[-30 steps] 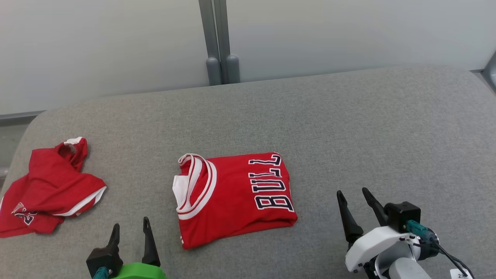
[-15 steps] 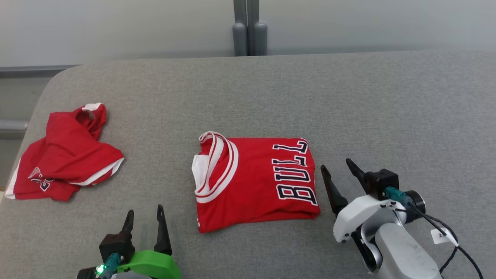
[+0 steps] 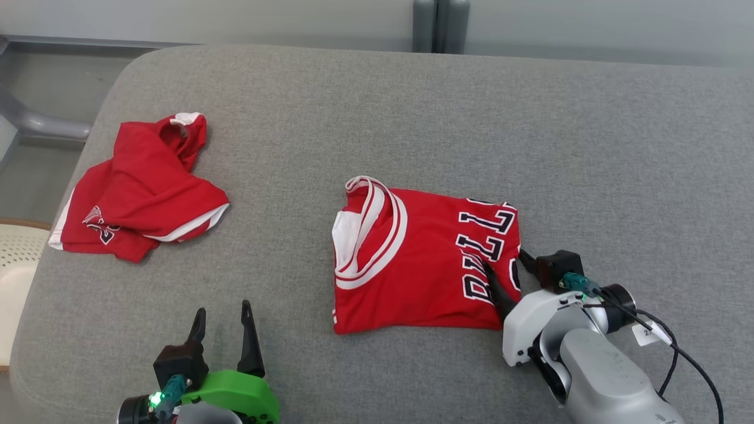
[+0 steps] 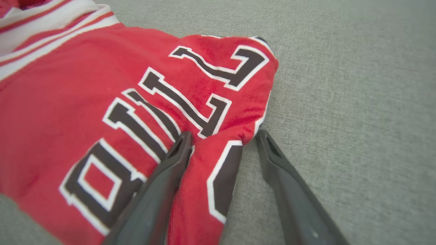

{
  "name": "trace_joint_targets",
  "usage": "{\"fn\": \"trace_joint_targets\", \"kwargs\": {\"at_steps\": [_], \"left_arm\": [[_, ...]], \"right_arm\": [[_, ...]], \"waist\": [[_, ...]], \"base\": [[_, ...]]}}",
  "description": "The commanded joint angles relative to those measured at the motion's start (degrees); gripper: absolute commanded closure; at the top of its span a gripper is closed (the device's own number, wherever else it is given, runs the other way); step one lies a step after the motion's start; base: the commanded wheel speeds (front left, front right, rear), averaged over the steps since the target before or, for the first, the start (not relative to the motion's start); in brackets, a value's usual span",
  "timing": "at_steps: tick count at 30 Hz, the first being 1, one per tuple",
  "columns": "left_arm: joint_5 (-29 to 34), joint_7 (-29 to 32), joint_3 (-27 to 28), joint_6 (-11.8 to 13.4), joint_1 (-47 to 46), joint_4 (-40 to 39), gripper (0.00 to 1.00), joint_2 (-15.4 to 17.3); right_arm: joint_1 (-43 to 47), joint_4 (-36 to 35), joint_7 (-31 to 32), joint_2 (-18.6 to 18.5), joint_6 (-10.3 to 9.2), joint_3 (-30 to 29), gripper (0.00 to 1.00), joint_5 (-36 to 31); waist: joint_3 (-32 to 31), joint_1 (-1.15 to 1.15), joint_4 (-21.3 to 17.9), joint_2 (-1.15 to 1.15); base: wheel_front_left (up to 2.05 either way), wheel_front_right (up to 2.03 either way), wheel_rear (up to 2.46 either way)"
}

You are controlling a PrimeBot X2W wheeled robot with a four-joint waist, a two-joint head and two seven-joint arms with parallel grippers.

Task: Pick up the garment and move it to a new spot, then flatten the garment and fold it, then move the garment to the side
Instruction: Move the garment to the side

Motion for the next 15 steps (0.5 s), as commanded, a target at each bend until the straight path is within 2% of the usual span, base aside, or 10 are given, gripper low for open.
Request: {"fn": "trace_joint_targets", "kwargs": {"at_steps": [1,5,8,12,15], "left_arm": [[0.00,0.00,0.08,0.39,-0.90,-0.14,0.00,0.25],[0.61,0.00,0.42,0.35,-0.96,-0.39,0.00,0.26],[0.84,0.00,0.83,0.11,-0.63,-0.47,0.00,0.25],[0.20,0.00,0.85,0.10,-0.29,-0.68,0.00,0.24],[0.13,0.00,0.27,-0.12,-0.73,-0.52,0.00,0.26]], "right_arm": [[-0.28,2.01,0.38,-0.16,-0.01,0.92,1.00,0.24],[-2.05,3.56,0.40,-0.46,-0.07,0.94,1.00,0.03],[-3.04,1.63,0.21,-1.08,-0.11,-0.17,1.00,-1.32],[-2.54,-0.79,0.11,-1.66,-0.09,-1.73,1.00,-3.72],[-1.66,-2.18,0.10,-1.82,-0.06,-2.87,1.00,-4.98]], "waist": [[0.67,0.00,0.52,0.00],[0.59,0.00,-0.15,0.00],[0.02,0.00,-1.58,0.00],[-0.98,0.00,-5.11,0.00],[-1.52,0.00,-9.42,0.00]], "base": [[0.00,0.00,0.00],[0.00,0.00,0.00],[0.00,0.00,0.00],[0.00,0.00,0.00],[0.00,0.00,0.00]]}}
